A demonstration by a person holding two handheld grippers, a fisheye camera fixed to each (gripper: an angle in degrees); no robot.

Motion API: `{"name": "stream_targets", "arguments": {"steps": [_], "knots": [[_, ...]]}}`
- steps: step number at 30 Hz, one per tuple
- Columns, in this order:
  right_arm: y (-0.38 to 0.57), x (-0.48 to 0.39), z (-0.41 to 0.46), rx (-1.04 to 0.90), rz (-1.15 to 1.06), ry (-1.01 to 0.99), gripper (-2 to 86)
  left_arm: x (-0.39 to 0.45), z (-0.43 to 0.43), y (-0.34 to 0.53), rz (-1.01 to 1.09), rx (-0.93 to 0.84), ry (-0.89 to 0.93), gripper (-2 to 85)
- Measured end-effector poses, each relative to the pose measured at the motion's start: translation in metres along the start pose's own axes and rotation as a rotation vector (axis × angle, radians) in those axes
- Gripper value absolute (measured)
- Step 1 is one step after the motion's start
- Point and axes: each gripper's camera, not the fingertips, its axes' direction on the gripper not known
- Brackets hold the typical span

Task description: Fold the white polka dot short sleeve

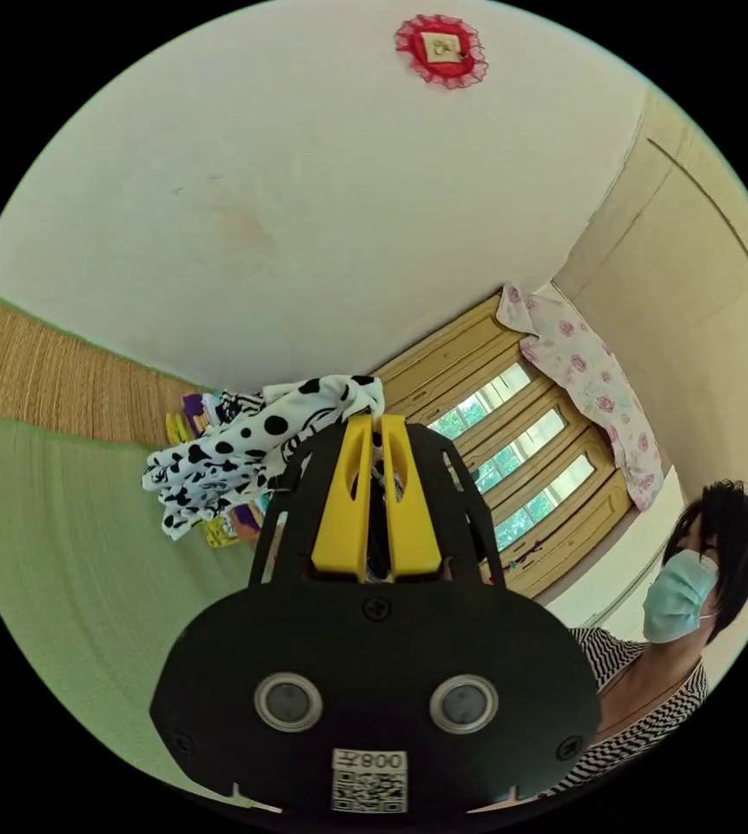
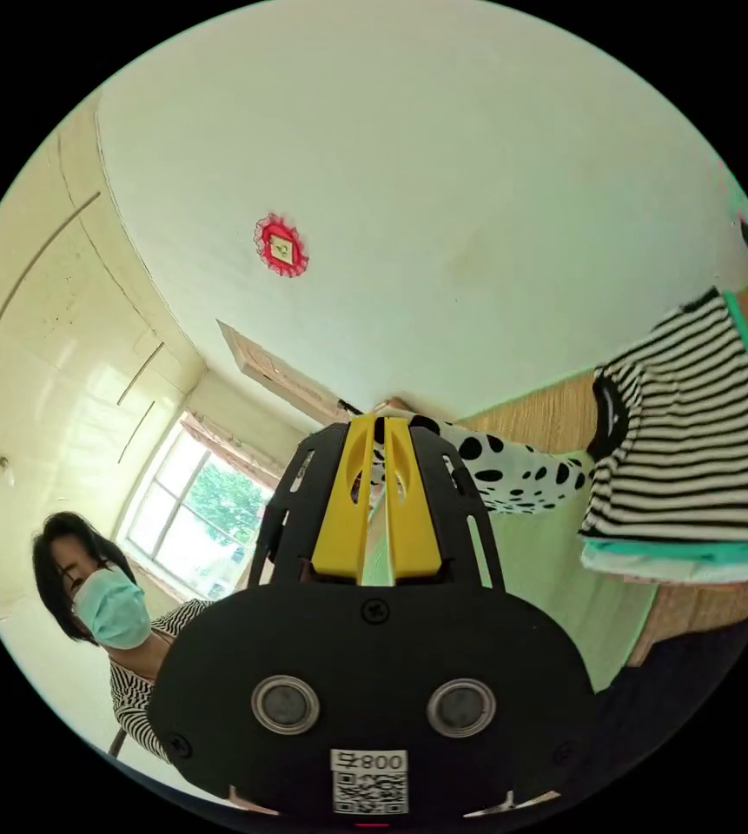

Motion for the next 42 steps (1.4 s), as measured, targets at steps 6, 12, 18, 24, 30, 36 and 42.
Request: {"name": "stream_targets", "arguments": {"steps": [6,12,18,24,30,36,42], "knots": [[-0.054,0.0,-0.077,0.079,-0.054,0.216,1.5,-0.002,0.146,-0.05,0.089,-0.049,0.059,1.8],[0.025,0.132,-0.134,0.099,0.256,0.384,1.5,-0.083,0.293,0.005,-0.132,-0.306,-0.006,1.7],[0.102,0.196,-0.144,0.102,0.399,0.32,1.0,-0.104,0.346,0.042,-0.208,-0.387,-0.014,1.6],[0.117,0.14,-0.139,0.166,0.271,0.474,0.1,-0.081,0.363,0.043,-0.132,-0.439,-0.012,0.7],[0.117,0.079,-0.05,0.056,0.053,0.599,0.0,-0.041,0.385,0.023,0.015,-0.378,-0.031,0.2],[0.111,0.101,0.041,-0.167,0.072,0.974,0.0,-0.06,0.438,0.009,-0.03,-0.454,-0.27,0.1],[0.159,0.042,0.032,-0.009,-0.065,0.95,0.0,-0.02,0.427,0.04,0.115,-0.455,-0.122,0.1]]}}
